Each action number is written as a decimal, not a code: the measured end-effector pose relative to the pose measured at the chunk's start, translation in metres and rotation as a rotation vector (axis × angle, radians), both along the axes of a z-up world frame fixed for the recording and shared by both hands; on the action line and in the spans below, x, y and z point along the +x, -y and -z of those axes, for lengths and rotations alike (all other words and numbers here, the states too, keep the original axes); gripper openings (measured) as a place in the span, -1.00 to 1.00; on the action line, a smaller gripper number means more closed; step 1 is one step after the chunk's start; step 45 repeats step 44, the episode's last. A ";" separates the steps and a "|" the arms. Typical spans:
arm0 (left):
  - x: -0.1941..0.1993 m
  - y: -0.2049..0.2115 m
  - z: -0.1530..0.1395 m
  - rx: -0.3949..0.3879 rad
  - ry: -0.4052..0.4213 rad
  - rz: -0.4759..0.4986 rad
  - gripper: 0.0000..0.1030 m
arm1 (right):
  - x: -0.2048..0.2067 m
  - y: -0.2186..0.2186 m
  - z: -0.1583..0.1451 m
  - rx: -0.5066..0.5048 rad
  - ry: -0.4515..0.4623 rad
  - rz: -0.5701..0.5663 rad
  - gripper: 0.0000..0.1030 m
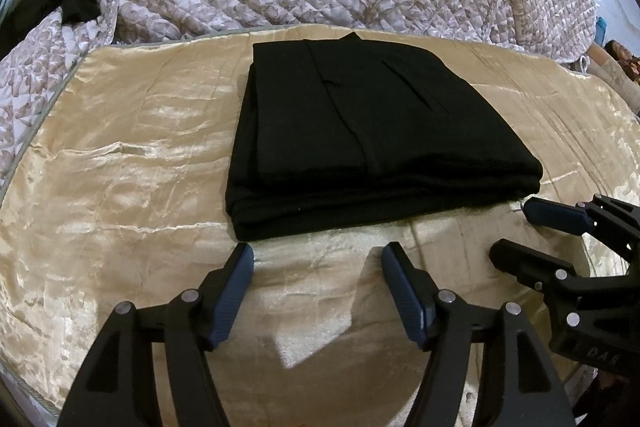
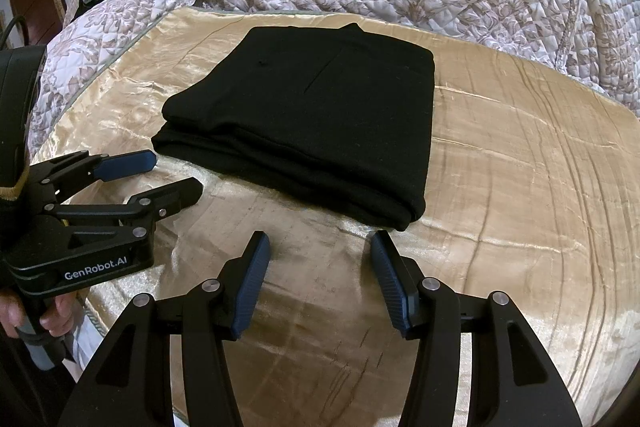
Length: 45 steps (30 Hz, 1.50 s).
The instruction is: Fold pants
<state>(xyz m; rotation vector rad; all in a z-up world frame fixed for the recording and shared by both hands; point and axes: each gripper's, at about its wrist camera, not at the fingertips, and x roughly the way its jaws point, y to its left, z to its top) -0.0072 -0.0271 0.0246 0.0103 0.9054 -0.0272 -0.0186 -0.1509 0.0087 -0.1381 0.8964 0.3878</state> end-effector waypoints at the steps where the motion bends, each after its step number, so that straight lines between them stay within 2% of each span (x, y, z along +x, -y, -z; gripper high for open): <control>1: -0.001 0.000 0.000 0.003 0.000 0.001 0.36 | 0.000 0.000 0.000 0.000 0.000 0.000 0.04; 13: 0.000 0.000 0.000 0.004 -0.003 0.001 0.39 | 0.000 0.000 0.000 -0.007 0.004 -0.004 0.04; 24: 0.001 0.000 -0.001 0.004 -0.006 0.004 0.40 | 0.000 -0.001 0.001 -0.018 0.018 -0.028 0.15; 38: 0.004 -0.007 0.001 -0.008 -0.013 0.007 0.49 | 0.001 -0.003 0.001 -0.039 0.015 -0.047 0.19; 45: 0.004 -0.006 0.000 -0.002 -0.012 0.003 0.49 | 0.000 -0.001 0.002 -0.060 0.033 -0.081 0.36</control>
